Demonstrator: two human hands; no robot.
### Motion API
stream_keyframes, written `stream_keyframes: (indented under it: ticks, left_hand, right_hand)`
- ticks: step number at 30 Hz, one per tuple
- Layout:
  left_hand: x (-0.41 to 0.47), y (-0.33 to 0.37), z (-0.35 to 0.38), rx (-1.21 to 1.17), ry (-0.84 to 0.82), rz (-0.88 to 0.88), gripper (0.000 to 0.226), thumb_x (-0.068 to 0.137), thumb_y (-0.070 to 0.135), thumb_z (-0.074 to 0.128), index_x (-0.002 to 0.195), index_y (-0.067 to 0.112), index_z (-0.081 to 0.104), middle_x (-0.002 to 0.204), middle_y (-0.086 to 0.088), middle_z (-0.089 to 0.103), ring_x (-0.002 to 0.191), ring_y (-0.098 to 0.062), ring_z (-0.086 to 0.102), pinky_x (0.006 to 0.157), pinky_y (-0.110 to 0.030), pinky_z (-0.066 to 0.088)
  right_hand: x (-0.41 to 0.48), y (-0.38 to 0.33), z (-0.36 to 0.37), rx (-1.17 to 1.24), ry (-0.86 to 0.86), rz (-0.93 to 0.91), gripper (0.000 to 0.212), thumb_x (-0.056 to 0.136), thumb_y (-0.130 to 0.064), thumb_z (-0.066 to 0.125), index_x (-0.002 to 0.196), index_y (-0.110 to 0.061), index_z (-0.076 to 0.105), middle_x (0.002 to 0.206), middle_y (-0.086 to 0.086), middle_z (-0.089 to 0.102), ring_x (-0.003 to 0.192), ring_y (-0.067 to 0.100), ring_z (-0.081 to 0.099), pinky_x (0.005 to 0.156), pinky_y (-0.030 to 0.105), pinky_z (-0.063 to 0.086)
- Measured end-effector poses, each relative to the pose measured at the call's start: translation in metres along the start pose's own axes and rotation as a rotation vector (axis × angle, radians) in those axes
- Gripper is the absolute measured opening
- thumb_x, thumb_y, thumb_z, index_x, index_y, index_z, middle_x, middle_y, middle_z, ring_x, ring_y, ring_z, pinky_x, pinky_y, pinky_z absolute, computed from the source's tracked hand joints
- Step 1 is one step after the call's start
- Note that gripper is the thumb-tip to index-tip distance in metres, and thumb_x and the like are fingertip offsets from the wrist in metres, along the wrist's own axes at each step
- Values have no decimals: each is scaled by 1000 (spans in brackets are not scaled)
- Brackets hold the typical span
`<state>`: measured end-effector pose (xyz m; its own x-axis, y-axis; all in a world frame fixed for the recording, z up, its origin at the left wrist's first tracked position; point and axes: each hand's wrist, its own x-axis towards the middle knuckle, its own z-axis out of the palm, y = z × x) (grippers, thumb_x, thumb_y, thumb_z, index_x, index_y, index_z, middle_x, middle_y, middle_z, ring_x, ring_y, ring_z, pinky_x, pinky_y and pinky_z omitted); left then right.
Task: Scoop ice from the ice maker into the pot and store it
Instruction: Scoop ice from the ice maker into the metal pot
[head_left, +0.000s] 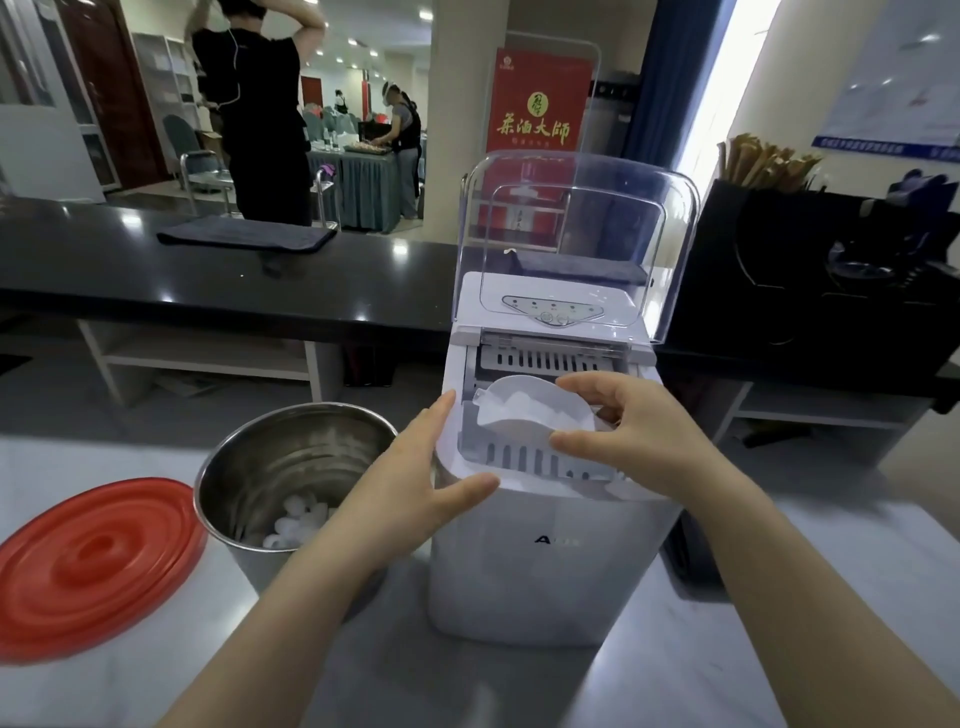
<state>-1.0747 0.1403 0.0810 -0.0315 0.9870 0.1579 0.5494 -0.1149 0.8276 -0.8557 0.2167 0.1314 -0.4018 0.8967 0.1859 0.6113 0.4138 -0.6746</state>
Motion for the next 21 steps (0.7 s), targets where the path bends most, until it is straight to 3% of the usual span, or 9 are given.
stream_keyframes:
  ticks: [3,6,12,16,21]
  left_hand:
    - [-8,-6,-11,28,42,26,84,82,46,65,149,39,14,147,27,23,130,10,22,102,-18,26]
    - [-17,-17,-26,33,99,0,80,83,44,64,148,39,17,149,20,26,125,9,24,98,-16,23]
    - [-32,-49,-62,-13,166,-67,78,76,50,66,143,40,29,141,13,43,131,-6,38,111,-34,32]
    - [-43,-70,-82,-5,187,-96,68,86,32,66,144,33,32,136,15,44,124,0,40,108,-28,33]
    - [-51,-95,-101,90,209,-123,70,86,29,66,146,26,30,138,11,44,125,-5,43,104,-26,35]
  right_hand:
    - [-6,-13,-2,-25,23,1,57,69,-40,81,122,-34,60,108,-19,63,93,-3,58,88,24,48]
    - [-11,-31,3,-30,47,-9,55,68,-41,81,119,-34,62,105,-20,65,96,-3,60,88,25,49]
    - [-17,-67,34,-30,47,-9,53,64,-50,77,114,-39,61,103,-21,65,71,-7,58,68,17,48]
    - [-16,-88,64,-76,25,-20,61,66,-52,75,122,-33,60,106,-20,63,78,-4,58,70,17,44]
    - [-12,-108,106,-112,0,-8,63,70,-51,76,126,-30,58,114,-16,61,101,6,58,84,25,46]
